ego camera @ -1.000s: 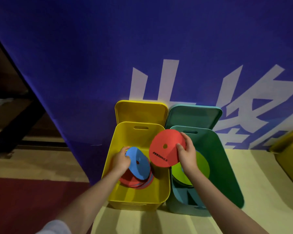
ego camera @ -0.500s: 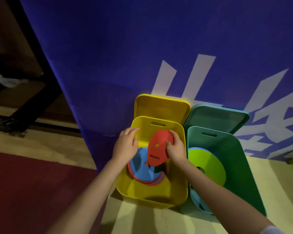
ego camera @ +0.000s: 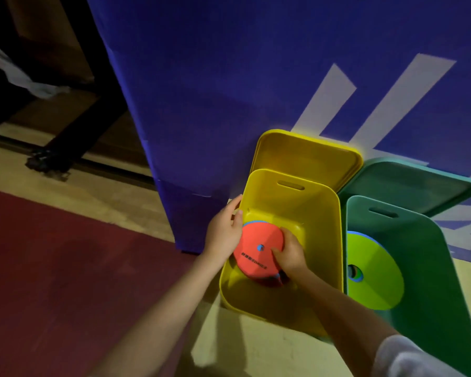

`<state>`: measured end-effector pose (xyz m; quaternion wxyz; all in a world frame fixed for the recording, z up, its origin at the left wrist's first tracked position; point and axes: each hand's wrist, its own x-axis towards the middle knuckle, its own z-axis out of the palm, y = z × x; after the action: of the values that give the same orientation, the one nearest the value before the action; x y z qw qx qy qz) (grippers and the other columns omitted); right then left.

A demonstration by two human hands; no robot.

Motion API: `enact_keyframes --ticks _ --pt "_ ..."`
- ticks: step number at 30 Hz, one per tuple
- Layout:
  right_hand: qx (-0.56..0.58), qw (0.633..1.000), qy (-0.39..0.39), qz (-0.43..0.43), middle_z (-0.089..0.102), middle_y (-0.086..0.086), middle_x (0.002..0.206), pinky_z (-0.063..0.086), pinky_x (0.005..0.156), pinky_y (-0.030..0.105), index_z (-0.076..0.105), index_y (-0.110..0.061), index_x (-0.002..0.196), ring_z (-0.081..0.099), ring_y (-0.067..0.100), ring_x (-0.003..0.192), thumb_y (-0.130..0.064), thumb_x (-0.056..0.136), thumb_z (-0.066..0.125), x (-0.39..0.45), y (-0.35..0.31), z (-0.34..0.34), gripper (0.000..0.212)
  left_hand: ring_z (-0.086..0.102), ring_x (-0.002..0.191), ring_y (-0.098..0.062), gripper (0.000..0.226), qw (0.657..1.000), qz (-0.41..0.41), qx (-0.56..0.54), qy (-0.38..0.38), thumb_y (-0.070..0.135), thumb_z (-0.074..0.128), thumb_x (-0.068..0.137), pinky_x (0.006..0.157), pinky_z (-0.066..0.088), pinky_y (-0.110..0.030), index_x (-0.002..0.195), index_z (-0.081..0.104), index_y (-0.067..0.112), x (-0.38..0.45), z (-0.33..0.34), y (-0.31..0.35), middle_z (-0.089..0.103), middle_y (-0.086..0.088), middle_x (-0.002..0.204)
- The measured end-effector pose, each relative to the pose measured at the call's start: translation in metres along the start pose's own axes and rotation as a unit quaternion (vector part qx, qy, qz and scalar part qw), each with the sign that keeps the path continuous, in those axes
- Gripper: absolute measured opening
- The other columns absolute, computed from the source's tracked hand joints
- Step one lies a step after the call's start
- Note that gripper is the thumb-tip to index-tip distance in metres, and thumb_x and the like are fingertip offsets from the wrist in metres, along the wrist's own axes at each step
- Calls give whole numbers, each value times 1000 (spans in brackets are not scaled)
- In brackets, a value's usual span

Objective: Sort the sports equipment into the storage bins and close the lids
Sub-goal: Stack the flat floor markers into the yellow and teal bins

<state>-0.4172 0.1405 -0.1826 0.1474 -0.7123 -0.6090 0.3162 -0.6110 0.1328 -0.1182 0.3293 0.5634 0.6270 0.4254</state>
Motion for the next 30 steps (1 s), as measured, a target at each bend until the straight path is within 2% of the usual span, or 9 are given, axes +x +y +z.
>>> enact_keyframes --ticks 5,8,13,15,18,21,23,26,30 --pt "-147 989 16 11 45 13 127 37 102 40 38 -18 142 38 31 122 -30 84 64 8 3 10 65 54 120 -11 38 1000 -4 -21 4 23 45 98 97 46 -34 135 50 28 0 -1 -3 56 4 135" --pt "-209 978 -13 26 35 12 137 36 105 42 35 -23 143 29 31 131 -39 86 62 15 4 3 65 54 120 -9 38 999 -4 -33 7 20 46 97 98 46 -32 134 51 26 2 -4 -4 57 6 134" --pt "-170 982 -85 21 43 22 138 39 99 39 12 -13 151 46 36 125 -41 93 53 14 -7 -24 77 54 119 -10 37 1000 18 -21 8 17 47 97 98 44 -29 133 52 22 1 -4 -1 58 5 132" --pt "-123 991 -53 -8 45 20 138 40 99 38 15 -11 151 48 34 125 -39 94 52 5 -15 -43 73 53 120 -12 38 1000 27 3 -1 17 46 97 98 44 -30 134 51 22 2 -5 0 57 4 133" --pt "-73 988 39 -129 53 17 128 40 98 36 31 -10 146 52 31 118 -27 91 58 -8 -29 -90 64 53 119 -18 40 997 21 63 -25 20 44 98 95 44 -34 137 46 22 5 -9 -1 55 -1 134" --pt "-36 942 221 -251 54 14 125 37 99 34 45 -9 137 49 29 116 -13 85 61 -12 -45 -152 54 55 115 -25 47 995 7 90 -29 13 48 95 95 44 -38 142 39 17 14 -9 13 50 -11 131" --pt "-35 913 318 -253 50 15 130 33 104 35 46 -8 136 42 29 123 -11 85 61 -7 -57 -189 53 56 112 -27 51 999 -2 53 -1 9 52 93 96 45 -39 142 39 13 29 -8 35 49 -15 131" --pt "-68 933 280 -215 41 18 139 34 106 40 39 -7 141 39 34 129 -16 87 61 7 -67 -213 58 54 117 -27 49 999 4 23 30 16 53 94 101 42 -38 141 40 12 60 -7 75 46 -16 135" --pt "-155 936 235 -213 47 18 126 39 99 40 42 -10 137 44 34 117 -36 90 59 22 -61 -210 56 51 120 -25 43 998 57 24 30 26 49 97 101 42 -39 139 44 16 95 1 108 45 -12 136"
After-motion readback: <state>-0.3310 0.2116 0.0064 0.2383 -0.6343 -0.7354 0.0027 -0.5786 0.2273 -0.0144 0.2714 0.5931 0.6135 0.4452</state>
